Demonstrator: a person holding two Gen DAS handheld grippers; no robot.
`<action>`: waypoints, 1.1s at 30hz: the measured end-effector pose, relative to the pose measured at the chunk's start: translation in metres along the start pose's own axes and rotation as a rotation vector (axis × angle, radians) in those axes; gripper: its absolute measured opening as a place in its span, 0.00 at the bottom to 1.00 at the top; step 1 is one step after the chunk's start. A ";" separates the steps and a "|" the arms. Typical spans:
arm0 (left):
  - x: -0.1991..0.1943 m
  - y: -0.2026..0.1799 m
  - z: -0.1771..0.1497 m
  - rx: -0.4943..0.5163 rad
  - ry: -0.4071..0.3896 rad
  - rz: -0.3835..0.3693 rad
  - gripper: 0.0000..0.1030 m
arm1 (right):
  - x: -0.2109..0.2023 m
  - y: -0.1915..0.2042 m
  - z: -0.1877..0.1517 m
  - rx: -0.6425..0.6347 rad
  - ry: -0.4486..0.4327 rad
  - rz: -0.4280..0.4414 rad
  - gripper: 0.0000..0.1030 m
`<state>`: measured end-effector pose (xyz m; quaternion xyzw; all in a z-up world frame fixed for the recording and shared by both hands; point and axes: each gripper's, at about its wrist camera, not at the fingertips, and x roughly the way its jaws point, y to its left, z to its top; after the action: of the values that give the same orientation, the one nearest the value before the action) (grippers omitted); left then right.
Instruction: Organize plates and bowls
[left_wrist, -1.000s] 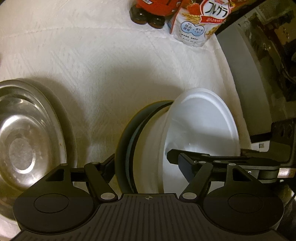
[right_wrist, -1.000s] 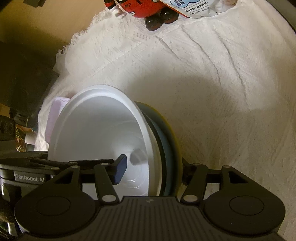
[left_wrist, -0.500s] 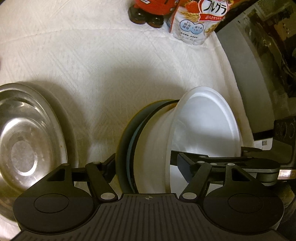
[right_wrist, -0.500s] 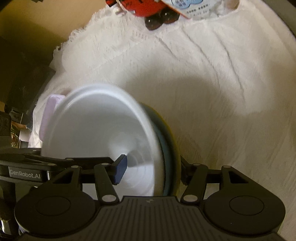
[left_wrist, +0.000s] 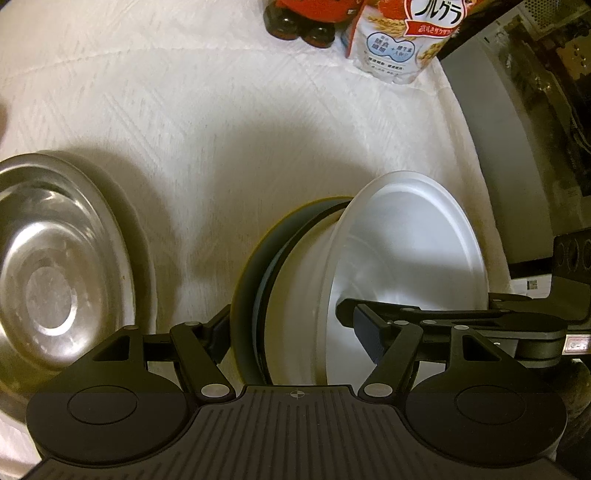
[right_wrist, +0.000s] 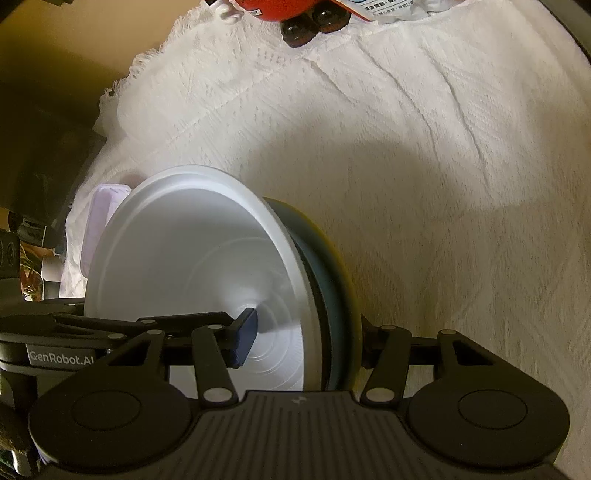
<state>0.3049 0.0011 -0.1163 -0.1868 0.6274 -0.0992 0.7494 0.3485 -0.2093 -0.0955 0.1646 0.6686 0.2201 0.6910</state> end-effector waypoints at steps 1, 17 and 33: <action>-0.001 0.000 -0.001 0.000 -0.001 0.000 0.71 | 0.000 0.001 0.000 -0.002 0.000 -0.002 0.53; -0.079 0.014 -0.004 0.014 -0.083 -0.056 0.71 | -0.040 0.060 0.011 -0.085 -0.045 -0.032 0.53; -0.124 0.149 -0.025 -0.107 -0.128 0.062 0.70 | 0.052 0.182 0.025 -0.198 0.068 0.067 0.52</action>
<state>0.2434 0.1807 -0.0681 -0.2129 0.5881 -0.0299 0.7796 0.3586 -0.0256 -0.0433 0.1102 0.6605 0.3138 0.6731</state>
